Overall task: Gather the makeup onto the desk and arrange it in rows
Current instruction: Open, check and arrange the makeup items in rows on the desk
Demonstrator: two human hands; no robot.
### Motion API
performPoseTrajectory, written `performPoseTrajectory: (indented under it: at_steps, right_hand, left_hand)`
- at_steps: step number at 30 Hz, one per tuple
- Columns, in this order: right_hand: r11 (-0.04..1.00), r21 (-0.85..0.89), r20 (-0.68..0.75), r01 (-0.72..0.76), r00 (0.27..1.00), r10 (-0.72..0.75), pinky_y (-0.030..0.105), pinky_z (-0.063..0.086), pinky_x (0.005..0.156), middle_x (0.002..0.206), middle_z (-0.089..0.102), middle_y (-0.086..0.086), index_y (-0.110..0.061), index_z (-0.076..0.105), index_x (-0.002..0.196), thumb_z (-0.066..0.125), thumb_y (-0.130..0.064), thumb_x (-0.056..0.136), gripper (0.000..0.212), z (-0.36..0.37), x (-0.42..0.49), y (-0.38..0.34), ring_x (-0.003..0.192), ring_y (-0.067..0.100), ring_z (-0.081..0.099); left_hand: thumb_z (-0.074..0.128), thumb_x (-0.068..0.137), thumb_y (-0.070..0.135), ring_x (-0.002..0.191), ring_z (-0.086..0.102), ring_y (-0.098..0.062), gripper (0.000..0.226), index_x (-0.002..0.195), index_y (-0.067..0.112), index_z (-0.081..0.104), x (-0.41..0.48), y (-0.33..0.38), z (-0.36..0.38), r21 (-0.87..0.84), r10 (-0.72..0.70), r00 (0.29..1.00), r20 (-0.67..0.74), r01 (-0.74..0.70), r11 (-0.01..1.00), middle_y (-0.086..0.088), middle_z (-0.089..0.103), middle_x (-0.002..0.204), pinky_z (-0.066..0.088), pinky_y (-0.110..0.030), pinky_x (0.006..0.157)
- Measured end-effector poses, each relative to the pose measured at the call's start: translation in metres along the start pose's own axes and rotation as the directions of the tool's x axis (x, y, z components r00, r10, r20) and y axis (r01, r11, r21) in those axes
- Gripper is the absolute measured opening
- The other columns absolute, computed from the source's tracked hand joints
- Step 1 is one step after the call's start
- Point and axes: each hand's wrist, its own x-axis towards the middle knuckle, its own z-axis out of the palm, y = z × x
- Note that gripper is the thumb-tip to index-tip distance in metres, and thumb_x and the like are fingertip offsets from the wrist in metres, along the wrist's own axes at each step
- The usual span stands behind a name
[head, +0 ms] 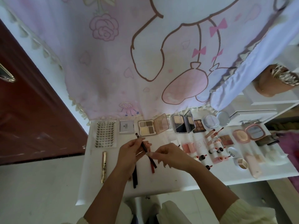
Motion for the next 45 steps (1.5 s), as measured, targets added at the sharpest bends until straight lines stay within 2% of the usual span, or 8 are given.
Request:
performPoseTrajectory:
  at_steps: [8,13,22,25,28,32,37,45]
  right_hand:
    - [0.963,0.265,-0.026,0.049,0.999,-0.044,0.020,0.051,0.053,0.075,0.073,0.009,-0.001,0.069,0.092,0.065,-0.014,0.092,0.014,-0.016,0.008,-0.017,0.058,0.014,0.065]
    - [0.933,0.359,-0.012,0.021,1.000,-0.017,0.022,0.053,0.058,0.074,0.073,0.008,0.003,0.070,0.094,0.068,-0.008,0.088,0.013,-0.018,0.011,-0.017,0.060,0.016,0.064]
    - [0.919,0.380,-0.207,0.106,0.978,-0.027,0.021,0.052,0.056,0.069,0.071,0.003,-0.001,0.070,0.094,0.064,-0.010,0.091,0.012,-0.021,0.019,-0.021,0.053,0.010,0.059]
    - [0.913,0.378,-0.345,0.155,0.938,-0.017,0.020,0.049,0.053,0.063,0.067,0.001,-0.006,0.069,0.082,0.062,-0.012,0.092,0.013,-0.026,0.022,-0.023,0.050,0.009,0.055]
    - [0.921,0.357,-0.428,0.158,0.904,0.011,0.020,0.047,0.051,0.062,0.064,0.002,-0.008,0.067,0.078,0.063,-0.014,0.092,0.016,-0.032,0.024,-0.022,0.048,0.008,0.053]
    - [0.929,0.332,-0.427,0.162,0.904,-0.005,0.019,0.044,0.049,0.057,0.063,0.000,-0.004,0.067,0.075,0.065,-0.017,0.091,0.021,-0.033,0.023,-0.021,0.044,0.007,0.049]
    - [0.933,0.308,-0.458,0.185,0.889,-0.025,0.011,0.039,0.047,0.047,0.055,-0.007,-0.015,0.066,0.063,0.068,-0.026,0.088,0.028,-0.028,0.025,-0.026,0.040,0.000,0.043]
    - [0.949,0.247,-0.449,0.197,0.891,-0.068,0.009,0.038,0.050,0.052,0.055,-0.004,-0.008,0.067,0.067,0.063,-0.031,0.092,0.034,-0.028,0.027,-0.024,0.043,-0.001,0.045]
  left_hand:
    - [0.053,0.095,0.008,0.092,0.072,-0.022,0.017,0.105,-0.002,0.062,0.006,0.009,-0.009,-0.221,-0.016,0.999,-0.051,0.005,0.975,-0.014,0.074,0.094,0.057,-0.033,0.087]
    - [0.052,0.097,0.012,0.097,0.071,-0.022,0.020,0.109,-0.001,0.060,0.009,0.015,-0.010,-0.274,0.007,0.999,-0.031,-0.015,0.962,-0.015,0.073,0.103,0.057,-0.030,0.084]
    - [0.055,0.094,0.006,0.083,0.073,-0.021,0.010,0.099,0.000,0.061,0.010,0.025,-0.009,-0.305,0.027,0.998,-0.049,-0.041,0.952,-0.018,0.072,0.098,0.058,-0.032,0.082]
    - [0.059,0.092,0.008,0.085,0.073,-0.024,0.013,0.101,-0.001,0.064,0.007,0.029,-0.009,-0.058,0.082,0.997,-0.017,-0.083,0.995,-0.017,0.074,0.093,0.058,-0.033,0.084]
    - [0.062,0.092,0.014,0.084,0.073,-0.022,0.016,0.103,0.005,0.069,0.004,0.033,-0.010,0.308,0.112,0.987,0.116,-0.143,0.940,-0.010,0.075,0.086,0.057,-0.030,0.084]
    - [0.056,0.096,0.028,0.077,0.069,-0.004,0.018,0.100,0.022,0.073,0.011,0.031,-0.005,0.740,0.162,0.934,0.319,-0.352,0.573,0.007,0.074,0.084,0.054,-0.022,0.080]
    - [0.041,0.102,0.033,0.060,0.053,-0.008,0.028,0.094,0.030,0.068,0.011,0.021,0.013,0.754,0.136,0.910,0.391,-0.401,0.520,0.005,0.059,0.069,0.045,-0.020,0.061]
    - [0.033,0.103,0.040,0.061,0.043,-0.010,0.038,0.072,0.029,0.051,0.009,0.016,0.020,0.777,0.177,0.907,0.383,-0.419,0.470,-0.001,0.047,0.068,0.037,-0.024,0.061]
